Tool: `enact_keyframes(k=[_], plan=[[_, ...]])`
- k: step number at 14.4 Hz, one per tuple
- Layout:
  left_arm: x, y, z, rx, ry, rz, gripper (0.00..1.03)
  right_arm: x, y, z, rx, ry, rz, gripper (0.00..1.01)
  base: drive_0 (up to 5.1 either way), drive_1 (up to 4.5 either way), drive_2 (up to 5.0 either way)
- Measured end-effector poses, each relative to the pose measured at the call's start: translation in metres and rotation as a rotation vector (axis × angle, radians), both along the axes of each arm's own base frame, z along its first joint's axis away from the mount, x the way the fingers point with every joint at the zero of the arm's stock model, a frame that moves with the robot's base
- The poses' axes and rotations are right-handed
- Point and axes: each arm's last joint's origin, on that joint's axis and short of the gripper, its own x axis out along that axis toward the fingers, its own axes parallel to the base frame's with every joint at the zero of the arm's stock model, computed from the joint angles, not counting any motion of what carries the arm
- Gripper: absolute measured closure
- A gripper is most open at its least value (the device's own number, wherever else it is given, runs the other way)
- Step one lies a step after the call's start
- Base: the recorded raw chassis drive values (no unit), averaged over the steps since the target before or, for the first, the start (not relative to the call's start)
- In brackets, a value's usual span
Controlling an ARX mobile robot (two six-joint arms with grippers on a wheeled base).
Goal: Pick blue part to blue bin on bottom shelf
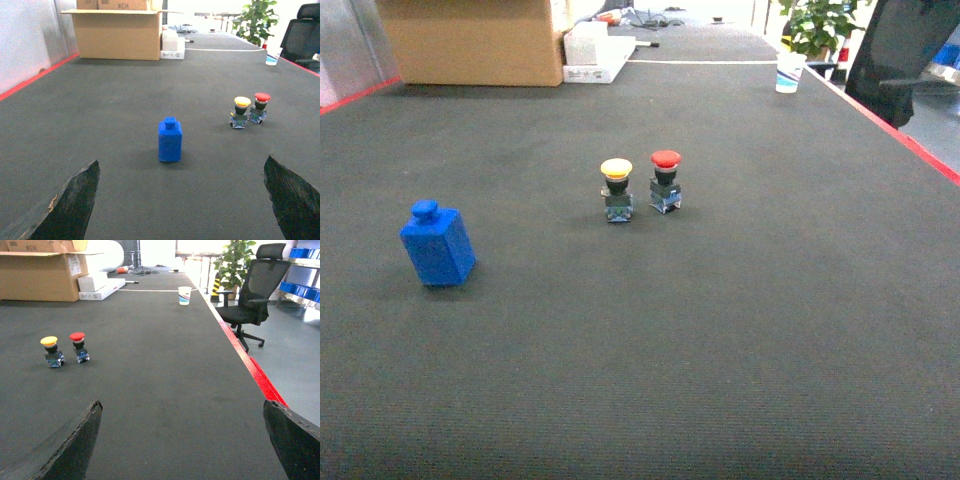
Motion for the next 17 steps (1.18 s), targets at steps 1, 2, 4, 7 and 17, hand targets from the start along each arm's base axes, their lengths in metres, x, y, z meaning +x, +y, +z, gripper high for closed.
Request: enact_keyframes(k=[1,2,4,7,17], plan=[[0.0,0.0,0.0,0.0,0.0,0.0,0.05,0.0,0.0,0.0,0.0,0.0,0.0,0.03,0.0,0.0,0.0],[0.0,0.0,0.0,0.0,0.0,0.0,0.05,0.0,0.0,0.0,0.0,0.0,0.0,0.03,0.0,0.0,0.0],[0.0,0.0,0.0,0.0,0.0,0.0,0.05,0.0,0.0,0.0,0.0,0.0,0.0,0.03,0.0,0.0,0.0],[0.0,0.0,0.0,0.0,0.0,0.0,0.05,0.0,0.0,0.0,0.0,0.0,0.0,0.03,0.0,0.0,0.0],[0.0,0.0,0.0,0.0,0.0,0.0,0.05,0.0,0.0,0.0,0.0,0.0,0.0,0.03,0.0,0.0,0.0]])
